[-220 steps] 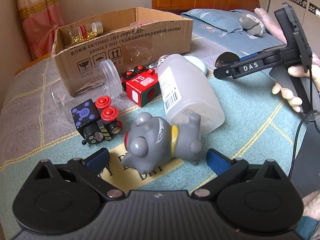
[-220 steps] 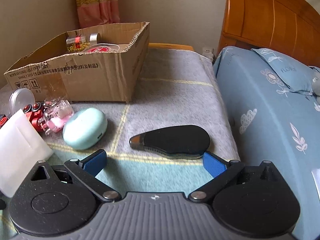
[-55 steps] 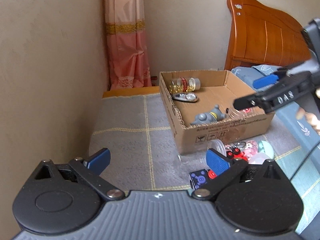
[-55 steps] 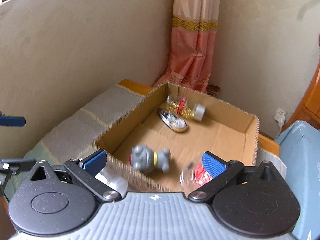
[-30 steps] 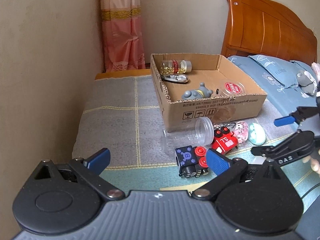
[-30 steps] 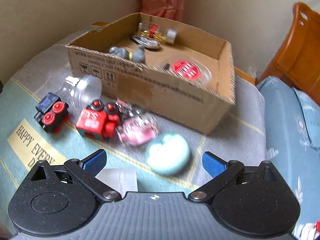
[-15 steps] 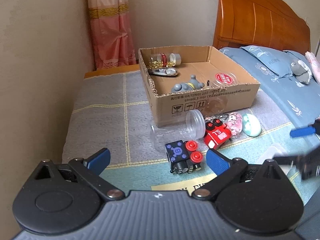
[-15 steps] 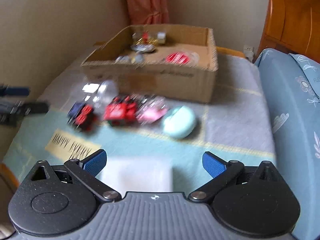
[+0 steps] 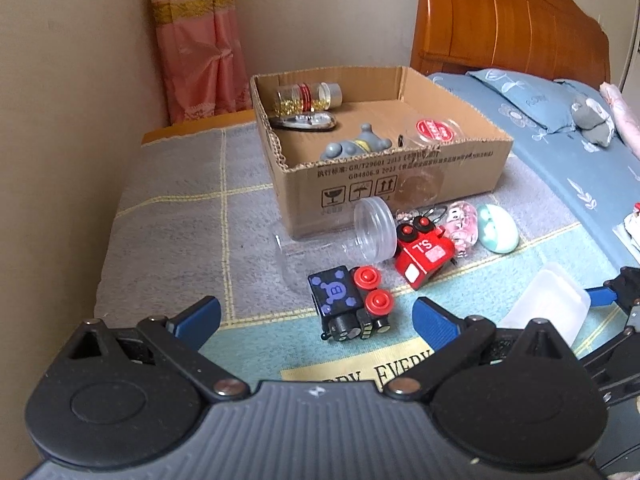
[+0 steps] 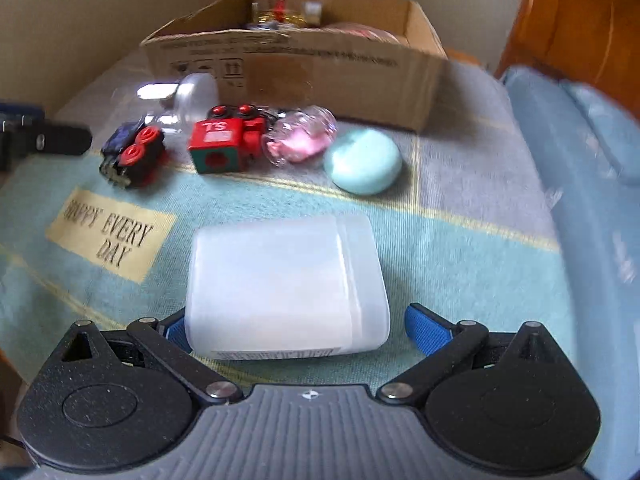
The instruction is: Organize rigid objects
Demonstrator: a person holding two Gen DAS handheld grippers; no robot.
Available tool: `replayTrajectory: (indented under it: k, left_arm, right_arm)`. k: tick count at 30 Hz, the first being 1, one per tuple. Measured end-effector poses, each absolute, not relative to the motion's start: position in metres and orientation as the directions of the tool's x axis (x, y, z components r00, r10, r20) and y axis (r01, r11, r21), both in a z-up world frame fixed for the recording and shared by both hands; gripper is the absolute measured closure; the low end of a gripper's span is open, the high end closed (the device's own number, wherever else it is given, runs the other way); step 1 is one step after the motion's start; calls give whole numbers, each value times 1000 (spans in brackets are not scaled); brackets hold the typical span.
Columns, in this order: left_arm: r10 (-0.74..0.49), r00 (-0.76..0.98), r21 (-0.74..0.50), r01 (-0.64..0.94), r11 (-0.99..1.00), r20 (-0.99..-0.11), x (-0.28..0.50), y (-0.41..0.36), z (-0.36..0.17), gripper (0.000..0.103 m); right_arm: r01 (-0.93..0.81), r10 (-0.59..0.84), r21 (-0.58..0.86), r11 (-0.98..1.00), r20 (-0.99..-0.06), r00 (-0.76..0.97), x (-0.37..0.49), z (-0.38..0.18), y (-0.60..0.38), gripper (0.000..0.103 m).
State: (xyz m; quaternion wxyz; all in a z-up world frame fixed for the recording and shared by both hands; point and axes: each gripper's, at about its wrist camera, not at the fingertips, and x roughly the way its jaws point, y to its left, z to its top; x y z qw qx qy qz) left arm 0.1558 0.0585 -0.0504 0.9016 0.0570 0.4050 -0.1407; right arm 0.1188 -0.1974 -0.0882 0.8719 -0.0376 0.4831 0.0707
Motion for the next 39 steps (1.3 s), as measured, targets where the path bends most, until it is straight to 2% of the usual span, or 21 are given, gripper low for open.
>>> replayTrajectory:
  k: [6, 15, 20, 27, 31, 39]
  left_arm:
    - [-207, 613, -20, 297, 955, -763, 172, 45, -65, 1]
    - [-135, 583, 26, 259, 966, -801, 192, 27, -94, 1]
    - [-125, 562, -14, 197, 980, -818, 193, 42, -104, 0]
    - [-105, 569, -9, 168, 986, -816, 182, 62, -105, 1]
    - [-119, 573, -15, 183, 983, -811, 183, 55, -104, 5]
    - [-166, 589, -11, 258, 966, -791, 184, 31, -98, 33]
  right_arm:
    - [-169, 86, -9, 985, -833, 547, 116, -88, -206, 0]
    - [-204, 107, -16, 979, -811, 575, 109, -90, -207, 0]
    - [-213, 112, -16, 977, -811, 574, 111, -90, -206, 0]
    - [-220, 117, -18, 975, -805, 581, 111, -91, -206, 0]
    - [-219, 115, -19, 976, -804, 583, 112, -91, -206, 0]
    - [-228, 121, -19, 974, -801, 586, 112, -92, -206, 0]
